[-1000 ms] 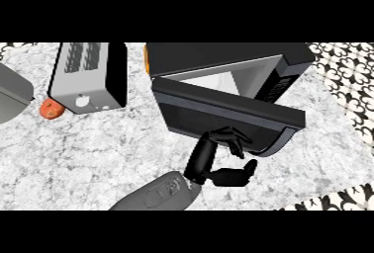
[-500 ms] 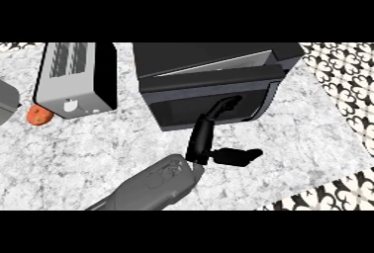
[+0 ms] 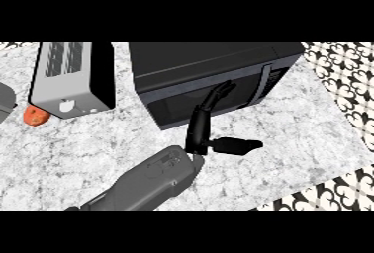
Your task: Pick up the milk, place it into the microwave and close the microwave
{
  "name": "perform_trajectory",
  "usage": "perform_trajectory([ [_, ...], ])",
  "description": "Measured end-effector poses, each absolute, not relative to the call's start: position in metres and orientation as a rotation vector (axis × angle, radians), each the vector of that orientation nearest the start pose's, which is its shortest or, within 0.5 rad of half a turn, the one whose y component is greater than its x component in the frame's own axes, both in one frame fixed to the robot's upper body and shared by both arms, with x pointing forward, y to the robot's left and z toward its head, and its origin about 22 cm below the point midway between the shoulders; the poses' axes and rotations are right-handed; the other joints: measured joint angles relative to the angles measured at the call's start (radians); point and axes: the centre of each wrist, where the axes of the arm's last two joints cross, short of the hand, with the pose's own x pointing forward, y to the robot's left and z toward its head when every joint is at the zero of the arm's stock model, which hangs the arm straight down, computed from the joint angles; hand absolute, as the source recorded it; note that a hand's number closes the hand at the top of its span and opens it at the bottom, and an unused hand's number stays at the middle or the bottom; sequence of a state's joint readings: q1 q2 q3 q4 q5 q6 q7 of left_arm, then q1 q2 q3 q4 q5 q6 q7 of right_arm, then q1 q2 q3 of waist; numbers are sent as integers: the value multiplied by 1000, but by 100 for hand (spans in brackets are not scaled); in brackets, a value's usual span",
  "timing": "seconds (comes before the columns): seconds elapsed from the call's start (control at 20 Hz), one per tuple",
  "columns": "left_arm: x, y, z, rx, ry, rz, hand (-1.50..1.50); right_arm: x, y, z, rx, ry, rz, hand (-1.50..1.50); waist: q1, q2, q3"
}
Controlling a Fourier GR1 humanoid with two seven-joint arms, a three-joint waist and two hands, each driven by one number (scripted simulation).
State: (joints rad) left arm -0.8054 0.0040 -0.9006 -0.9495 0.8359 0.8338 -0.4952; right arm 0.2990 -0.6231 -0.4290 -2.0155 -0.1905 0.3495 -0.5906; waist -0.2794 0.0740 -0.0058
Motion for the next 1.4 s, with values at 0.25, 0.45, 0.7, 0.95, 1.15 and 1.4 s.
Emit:
perform_trajectory([
  [0.25, 305, -3, 24, -128, -1804, -87, -150, 163, -401, 165, -300, -2268, 733, 150, -5, 6, 2],
  [0.45, 307, -5, 25, -137, -1813, -83, -150, 168, -402, 169, -311, -2271, 742, 150, -5, 11, 2],
  [0.7, 307, -6, 26, -155, -1824, -81, -150, 176, -397, 155, -170, -2286, 633, -150, 1, 18, 7],
  [0.95, 308, -7, 26, -167, -1834, -82, -150, 182, -391, 133, 36, -2256, 489, -150, 3, 23, 7],
  [1.15, 309, -7, 25, -170, -1842, -75, -150, 188, -392, 126, 125, -2233, 434, -150, 0, 24, 7],
  [1.4, 310, -6, 24, -172, -1848, -67, -150, 195, -399, 127, 181, -2219, 406, -150, -6, 24, 7],
])
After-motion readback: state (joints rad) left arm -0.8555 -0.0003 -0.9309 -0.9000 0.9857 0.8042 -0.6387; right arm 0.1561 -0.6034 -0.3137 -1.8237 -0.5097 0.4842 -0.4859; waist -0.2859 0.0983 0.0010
